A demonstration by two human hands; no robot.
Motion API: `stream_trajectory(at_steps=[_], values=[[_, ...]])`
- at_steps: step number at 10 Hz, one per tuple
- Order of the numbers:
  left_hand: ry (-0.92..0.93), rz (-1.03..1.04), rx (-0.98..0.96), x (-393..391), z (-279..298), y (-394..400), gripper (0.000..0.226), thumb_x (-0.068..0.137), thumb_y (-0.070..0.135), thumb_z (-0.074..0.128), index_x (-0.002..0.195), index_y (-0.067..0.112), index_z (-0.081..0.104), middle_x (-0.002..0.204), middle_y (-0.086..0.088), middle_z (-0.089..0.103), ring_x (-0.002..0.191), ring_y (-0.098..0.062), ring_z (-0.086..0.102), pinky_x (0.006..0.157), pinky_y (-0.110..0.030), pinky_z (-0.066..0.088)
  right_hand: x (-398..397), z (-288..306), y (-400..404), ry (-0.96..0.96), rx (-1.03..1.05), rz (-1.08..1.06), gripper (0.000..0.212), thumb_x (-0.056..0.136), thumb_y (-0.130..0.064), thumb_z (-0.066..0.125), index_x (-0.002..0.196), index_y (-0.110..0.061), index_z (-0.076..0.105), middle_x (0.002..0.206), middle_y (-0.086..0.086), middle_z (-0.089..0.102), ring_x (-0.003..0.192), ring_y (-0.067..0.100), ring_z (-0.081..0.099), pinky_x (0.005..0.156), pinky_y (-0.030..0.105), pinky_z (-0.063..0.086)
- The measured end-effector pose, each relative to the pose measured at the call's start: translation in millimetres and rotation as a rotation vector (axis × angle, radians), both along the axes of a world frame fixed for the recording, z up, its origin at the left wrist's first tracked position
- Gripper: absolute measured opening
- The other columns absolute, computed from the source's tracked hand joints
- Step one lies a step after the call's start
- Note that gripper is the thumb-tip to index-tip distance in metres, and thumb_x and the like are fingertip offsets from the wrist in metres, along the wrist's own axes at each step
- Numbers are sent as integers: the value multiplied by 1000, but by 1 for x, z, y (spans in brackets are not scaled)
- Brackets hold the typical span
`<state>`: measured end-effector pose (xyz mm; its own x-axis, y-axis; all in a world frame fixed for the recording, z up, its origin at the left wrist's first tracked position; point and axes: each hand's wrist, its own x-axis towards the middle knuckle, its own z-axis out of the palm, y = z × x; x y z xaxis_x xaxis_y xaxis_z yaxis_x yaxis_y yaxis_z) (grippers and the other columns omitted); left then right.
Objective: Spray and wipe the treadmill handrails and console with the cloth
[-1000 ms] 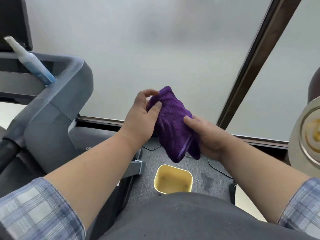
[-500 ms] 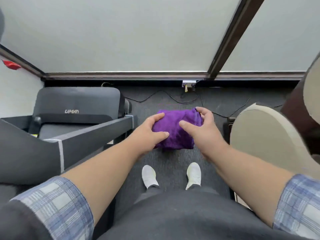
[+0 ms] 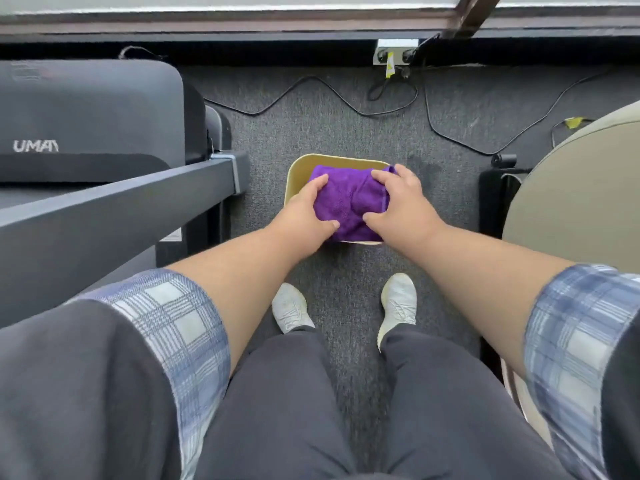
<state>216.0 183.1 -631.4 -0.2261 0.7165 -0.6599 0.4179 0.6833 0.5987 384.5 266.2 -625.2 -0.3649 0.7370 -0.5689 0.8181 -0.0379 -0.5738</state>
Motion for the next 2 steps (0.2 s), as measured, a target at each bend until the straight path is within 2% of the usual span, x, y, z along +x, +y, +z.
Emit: stream_trajectory(at_steps=[1,2], values=[[40,-19,-145,-9,-6,0,88,90,28,72,159,35,18,142,-7,53,72,-6,52,46,0,34,2,-7,11,-192,-105,25,94,81,-34,80,157,-29,25,166,15,-2,149,25,24,112,25,25],[88,-21,-195,-14,15,-17,81,92,30,66,157,39,19,134,-6,58,63,-3,48,40,-10,34,12,12,5,-310,-148,27,92,83,-43,76,157,-25,25,164,13,10,144,30,35,111,37,34]])
